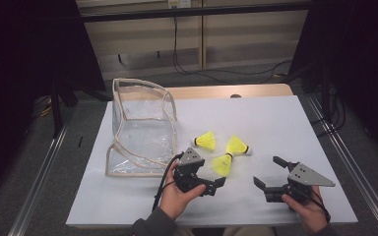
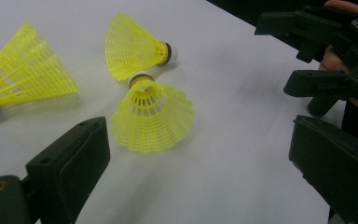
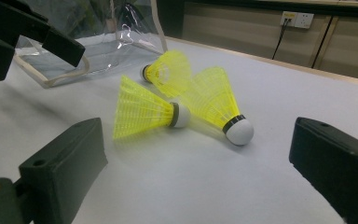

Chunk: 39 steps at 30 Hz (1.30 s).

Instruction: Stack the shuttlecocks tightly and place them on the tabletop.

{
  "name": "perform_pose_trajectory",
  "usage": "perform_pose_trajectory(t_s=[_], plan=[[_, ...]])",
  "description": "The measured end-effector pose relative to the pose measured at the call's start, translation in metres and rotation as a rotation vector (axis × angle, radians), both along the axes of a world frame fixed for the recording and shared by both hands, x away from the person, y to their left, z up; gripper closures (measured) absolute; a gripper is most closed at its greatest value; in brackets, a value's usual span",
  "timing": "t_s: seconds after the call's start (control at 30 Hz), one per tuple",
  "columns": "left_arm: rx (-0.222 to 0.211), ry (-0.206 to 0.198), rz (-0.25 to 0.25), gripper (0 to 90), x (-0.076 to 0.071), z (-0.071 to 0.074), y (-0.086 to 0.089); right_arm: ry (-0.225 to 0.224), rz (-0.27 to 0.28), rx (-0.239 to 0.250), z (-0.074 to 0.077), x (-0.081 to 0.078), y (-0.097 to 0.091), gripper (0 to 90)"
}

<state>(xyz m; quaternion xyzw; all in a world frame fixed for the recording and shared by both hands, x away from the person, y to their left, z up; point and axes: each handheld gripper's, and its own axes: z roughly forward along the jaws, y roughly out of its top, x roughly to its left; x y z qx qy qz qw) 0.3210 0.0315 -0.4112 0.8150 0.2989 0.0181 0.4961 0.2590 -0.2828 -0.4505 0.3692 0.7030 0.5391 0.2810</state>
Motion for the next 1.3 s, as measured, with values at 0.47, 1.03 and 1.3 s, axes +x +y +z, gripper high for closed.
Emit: perform_pose_trajectory(t_s=[0.47, 1.03, 1.3], plan=[[-0.005, -0.012, -0.027, 5.1, -0.013, -0.002, 0.019, -0.004, -0.014, -0.006, 0.000, 0.000, -0.003, 2.9], [-0.002, -0.023, -0.036, 4.8, -0.016, -0.005, 0.043, -0.003, -0.006, -0.005, 0.001, 0.003, 0.000, 2.9], [-0.010, -0.035, -0.060, 5.5, -0.018, -0.006, 0.052, -0.002, -0.002, -0.004, 0.001, 0.005, 0.002, 2.8]])
